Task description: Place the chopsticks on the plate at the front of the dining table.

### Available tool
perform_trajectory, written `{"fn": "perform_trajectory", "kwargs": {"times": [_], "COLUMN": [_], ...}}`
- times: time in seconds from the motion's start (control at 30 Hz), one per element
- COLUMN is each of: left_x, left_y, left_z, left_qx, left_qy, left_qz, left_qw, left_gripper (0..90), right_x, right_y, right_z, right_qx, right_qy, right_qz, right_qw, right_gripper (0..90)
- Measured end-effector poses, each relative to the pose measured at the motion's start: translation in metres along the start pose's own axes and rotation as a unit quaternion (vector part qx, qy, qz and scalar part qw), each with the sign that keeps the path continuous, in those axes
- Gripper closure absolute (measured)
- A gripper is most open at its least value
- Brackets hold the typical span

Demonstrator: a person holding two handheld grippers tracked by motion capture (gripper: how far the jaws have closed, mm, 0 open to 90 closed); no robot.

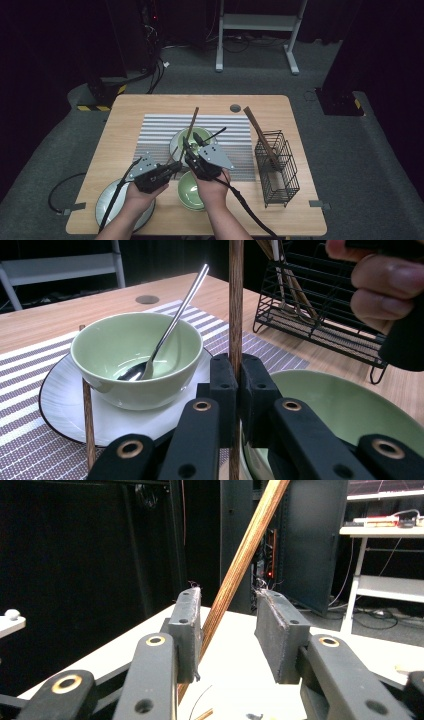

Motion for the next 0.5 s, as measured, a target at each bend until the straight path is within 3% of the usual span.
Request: {"fn": "perform_trajectory", "kwargs": {"times": [0.5], "left_x": [-0.005], "left_y": [-0.002], "left_z": [0.001], "left_qx": [-0.009], "left_qy": [-0.004], "left_qz": [-0.01], "left_qw": [0.9999], "left_gripper": [85.2], "right_x": [0.0], "right_y": [-0.012], "right_z": [-0.006], "right_qx": [0.012], "right_qy": [0.002], "right_qz": [-0.007], "right_qw": [0.9999], "right_gripper": [59.4]}}
Point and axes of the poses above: each handheld gripper's, and its own axes: x roughly forward along the jaws, z roughly out of its top, y roughly to its left, the point moved 8 cm from there along x, roughly forward along the jaws, and after that the axes turned 12 degrees about y, right-handed, at the moved point
